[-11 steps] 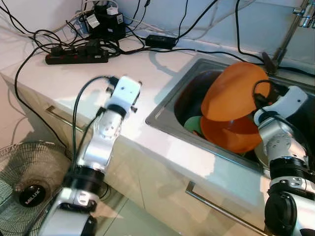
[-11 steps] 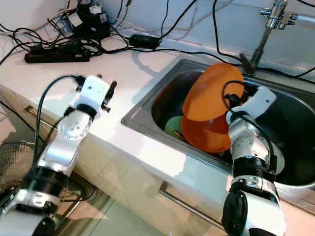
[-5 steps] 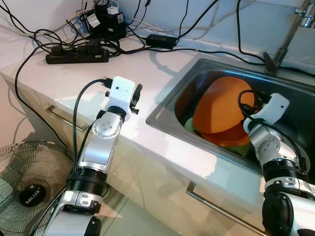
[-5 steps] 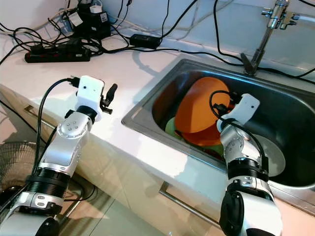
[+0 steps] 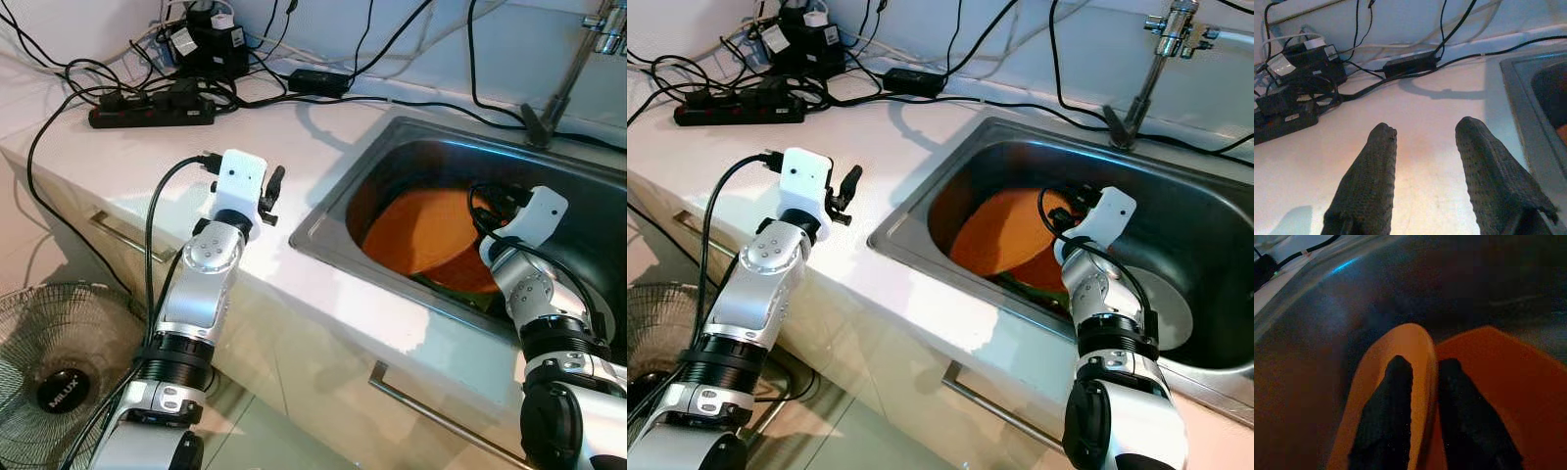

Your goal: Kitchen organization

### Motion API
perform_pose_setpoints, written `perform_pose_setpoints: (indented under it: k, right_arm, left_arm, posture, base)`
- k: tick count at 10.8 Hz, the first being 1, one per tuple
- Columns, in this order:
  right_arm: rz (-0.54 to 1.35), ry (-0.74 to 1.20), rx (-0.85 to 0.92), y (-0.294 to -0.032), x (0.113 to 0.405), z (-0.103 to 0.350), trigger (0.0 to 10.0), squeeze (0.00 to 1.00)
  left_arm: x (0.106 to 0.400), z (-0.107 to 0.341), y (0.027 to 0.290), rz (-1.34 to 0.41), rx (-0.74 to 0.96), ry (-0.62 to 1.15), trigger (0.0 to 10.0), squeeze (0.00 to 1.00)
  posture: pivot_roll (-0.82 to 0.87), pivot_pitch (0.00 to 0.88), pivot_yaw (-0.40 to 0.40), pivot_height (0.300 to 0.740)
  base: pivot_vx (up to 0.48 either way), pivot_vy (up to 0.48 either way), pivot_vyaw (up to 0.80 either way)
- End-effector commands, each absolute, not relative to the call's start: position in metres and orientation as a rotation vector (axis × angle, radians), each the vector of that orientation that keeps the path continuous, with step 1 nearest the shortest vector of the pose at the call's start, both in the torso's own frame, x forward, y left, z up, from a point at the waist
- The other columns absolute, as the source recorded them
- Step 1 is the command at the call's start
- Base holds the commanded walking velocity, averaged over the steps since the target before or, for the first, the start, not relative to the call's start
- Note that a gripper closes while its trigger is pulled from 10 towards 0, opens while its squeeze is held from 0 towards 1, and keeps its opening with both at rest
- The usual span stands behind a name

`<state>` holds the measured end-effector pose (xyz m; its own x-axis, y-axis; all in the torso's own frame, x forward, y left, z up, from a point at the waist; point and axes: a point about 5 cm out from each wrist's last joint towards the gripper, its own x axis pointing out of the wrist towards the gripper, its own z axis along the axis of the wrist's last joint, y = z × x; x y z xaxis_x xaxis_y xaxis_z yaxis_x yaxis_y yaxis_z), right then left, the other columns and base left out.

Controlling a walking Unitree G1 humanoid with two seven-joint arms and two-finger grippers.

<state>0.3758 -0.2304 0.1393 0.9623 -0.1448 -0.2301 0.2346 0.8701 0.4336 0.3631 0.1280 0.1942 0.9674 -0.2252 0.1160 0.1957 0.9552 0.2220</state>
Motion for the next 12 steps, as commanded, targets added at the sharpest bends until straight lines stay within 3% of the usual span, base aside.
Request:
perform_pose_setpoints:
  k: [1,2,4,5,6,7,8,12]
  right_arm:
    - [-0.169,0.195,0.457,-0.224,0.381,0.147,10.0,0.27]
    - [-0.169,0.198,0.451,-0.223,0.381,0.147,10.0,0.00]
    - [-0.179,0.184,0.372,-0.225,0.382,0.149,10.0,0.00]
    - [-0.201,0.145,0.236,-0.229,0.382,0.156,10.0,0.00]
    - [-0.217,0.102,0.108,-0.233,0.382,0.165,10.0,1.00]
    - [-0.220,0.073,-0.019,-0.233,0.382,0.170,10.0,1.00]
    - [-0.213,0.032,-0.108,-0.229,0.383,0.175,10.0,0.00]
    - [-0.137,-0.063,-0.095,-0.208,0.384,0.180,10.0,0.00]
  left_arm:
    - [0.361,0.194,0.128,-0.221,0.210,-0.136,10.0,0.00]
    - [0.361,0.193,0.127,-0.221,0.211,-0.136,10.0,0.00]
    - [0.361,0.192,0.127,-0.222,0.212,-0.132,10.0,0.00]
    - [0.361,0.191,0.126,-0.223,0.218,-0.131,10.0,0.00]
    - [0.361,0.190,0.126,-0.224,0.225,-0.129,10.0,0.00]
    - [0.361,0.190,0.124,-0.227,0.235,-0.130,10.0,0.00]
    - [0.361,0.189,0.123,-0.230,0.237,-0.129,10.0,0.00]
    - [0.360,0.191,0.121,-0.230,0.233,-0.166,10.0,0.00]
  posture:
    - [0.18,0.071,0.034,0.740]
    - [0.18,0.070,0.033,0.740]
    - [0.18,0.066,0.032,0.740]
    - [0.18,0.063,0.032,0.740]
    - [0.18,0.061,0.034,0.740]
    - [0.18,0.058,0.035,0.740]
    - [0.18,0.058,0.035,0.740]
    - [0.17,0.041,0.038,0.740]
  base:
    - [0.000,0.000,0.00]
    - [0.000,0.000,0.00]
    - [0.000,0.000,0.00]
    - [0.000,0.000,0.00]
    - [0.000,0.000,0.00]
    - [0.000,0.000,0.00]
    - [0.000,0.000,0.00]
    - [0.000,0.000,0.00]
